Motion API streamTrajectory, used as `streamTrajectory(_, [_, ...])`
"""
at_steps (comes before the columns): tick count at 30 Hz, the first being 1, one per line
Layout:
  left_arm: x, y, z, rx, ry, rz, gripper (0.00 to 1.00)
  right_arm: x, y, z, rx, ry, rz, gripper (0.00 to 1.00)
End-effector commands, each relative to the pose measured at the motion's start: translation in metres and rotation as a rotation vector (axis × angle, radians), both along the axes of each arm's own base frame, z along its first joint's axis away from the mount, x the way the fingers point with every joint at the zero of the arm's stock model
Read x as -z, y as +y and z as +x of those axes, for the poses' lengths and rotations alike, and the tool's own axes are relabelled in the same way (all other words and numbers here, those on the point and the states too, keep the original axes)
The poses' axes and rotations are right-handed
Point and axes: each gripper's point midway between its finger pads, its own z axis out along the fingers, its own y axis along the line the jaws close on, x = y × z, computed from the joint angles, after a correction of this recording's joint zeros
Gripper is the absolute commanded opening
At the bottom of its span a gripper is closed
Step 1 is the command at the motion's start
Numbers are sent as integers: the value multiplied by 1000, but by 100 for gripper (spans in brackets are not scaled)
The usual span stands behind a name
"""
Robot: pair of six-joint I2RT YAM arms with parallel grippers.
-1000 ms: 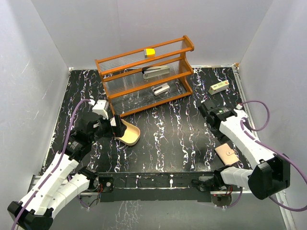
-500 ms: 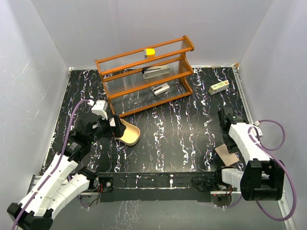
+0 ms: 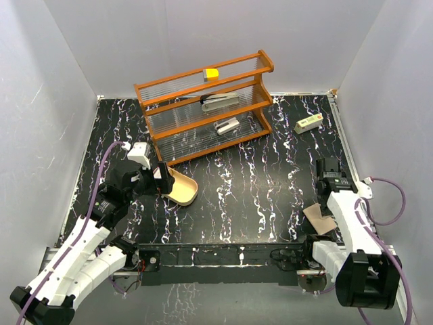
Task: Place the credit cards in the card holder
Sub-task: Move the card holder to the center of the board.
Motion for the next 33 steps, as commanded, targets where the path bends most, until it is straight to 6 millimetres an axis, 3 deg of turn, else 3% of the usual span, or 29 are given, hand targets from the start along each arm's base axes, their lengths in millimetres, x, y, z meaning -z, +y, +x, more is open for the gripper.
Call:
streamTrajectory(1, [-6, 7, 1, -32, -21, 8, 98, -16, 4, 32, -129, -143, -16, 76])
streamTrajectory(7, [-6, 7, 1, -35, -20, 8, 98, -43, 21, 51, -304, -223, 4, 77])
streamTrajectory(10, [-6, 7, 0, -32, -21, 7, 98, -59, 13, 38, -231, -203, -18, 76])
streamTrajectory(13, [-7, 7, 1, -32, -24, 5, 98, -62, 4, 23, -185, -98, -39, 78])
streamTrajectory(17, [-8, 6, 1, -26, -26, 5, 98, -47, 0, 1, -114, 75, -23, 77])
streamTrajectory(22, [-8, 5, 1, -18, -28, 5, 98, -20, -4, -12, -3, 127, -15, 77])
streamTrajectory(29, [-7, 1, 2, 7, -22, 9, 98, 21, 8, 2, -8, 52, 72, 77])
streamTrajectory(33, [-5, 1, 2, 5, -16, 9, 98, 32, 26, 27, -162, 5, 143, 76])
